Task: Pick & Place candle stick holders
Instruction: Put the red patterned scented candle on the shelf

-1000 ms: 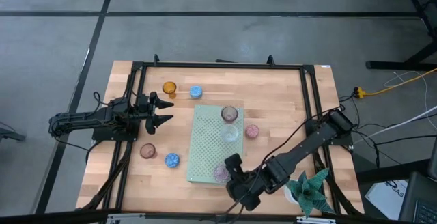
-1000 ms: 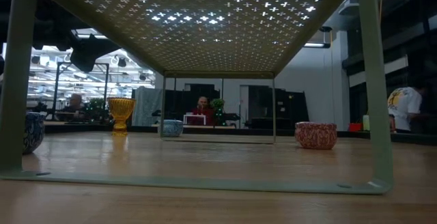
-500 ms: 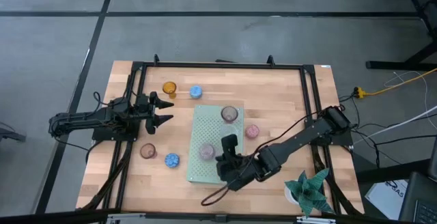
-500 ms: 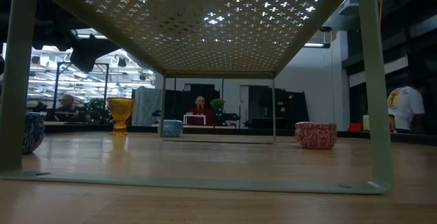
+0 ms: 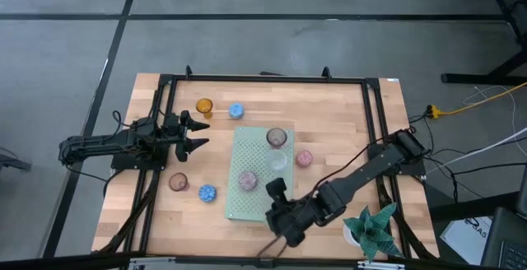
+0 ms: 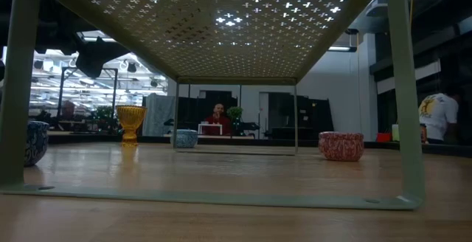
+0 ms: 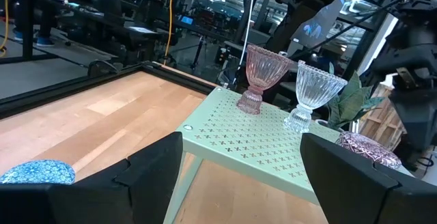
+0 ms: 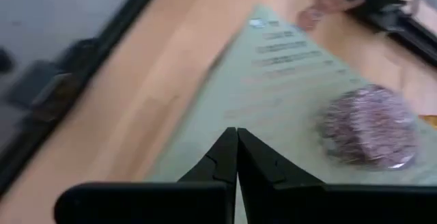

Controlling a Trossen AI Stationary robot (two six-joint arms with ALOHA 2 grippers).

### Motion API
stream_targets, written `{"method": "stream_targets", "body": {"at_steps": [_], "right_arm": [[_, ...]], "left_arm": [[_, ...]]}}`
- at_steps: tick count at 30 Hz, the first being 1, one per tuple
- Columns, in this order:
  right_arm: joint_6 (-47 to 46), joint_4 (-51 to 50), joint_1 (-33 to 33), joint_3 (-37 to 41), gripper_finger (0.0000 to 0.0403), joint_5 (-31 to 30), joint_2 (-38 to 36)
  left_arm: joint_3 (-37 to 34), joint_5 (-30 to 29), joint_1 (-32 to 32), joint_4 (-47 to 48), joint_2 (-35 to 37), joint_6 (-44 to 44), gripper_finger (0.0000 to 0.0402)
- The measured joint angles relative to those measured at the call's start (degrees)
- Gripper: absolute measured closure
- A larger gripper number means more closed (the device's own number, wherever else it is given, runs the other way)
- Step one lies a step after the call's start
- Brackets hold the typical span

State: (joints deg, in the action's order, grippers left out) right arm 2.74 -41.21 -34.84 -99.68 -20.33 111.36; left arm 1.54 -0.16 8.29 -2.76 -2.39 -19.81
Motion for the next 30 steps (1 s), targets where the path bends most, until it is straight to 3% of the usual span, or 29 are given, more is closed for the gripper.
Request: {"method": "stream_targets", "body": {"at_steps": [6,18,23,30], "right_arm": [[-7.2,-6.8,-2.1,-0.1,0.039,0.6,-4.5],[-23.8,-32.2,-3.3,-0.1,0.0388,0.4,-14.5],[-26.4,-38.3,-3.3,2.1,0.0385,0.4,-19.2],[-31.0,-35.5,-0.8,11.3,0.0308,0.5,-25.7]], "left_arm": [[0.0,0.0,0.0,0.0,0.0,0.0,0.0107],[0.0,0.0,0.0,0.0,0.0,0.0,0.0107],[0.0,0.0,0.0,0.0,0.0,0.0,0.0107],[0.0,0.0,0.0,0.0,0.0,0.0,0.0107]]}}
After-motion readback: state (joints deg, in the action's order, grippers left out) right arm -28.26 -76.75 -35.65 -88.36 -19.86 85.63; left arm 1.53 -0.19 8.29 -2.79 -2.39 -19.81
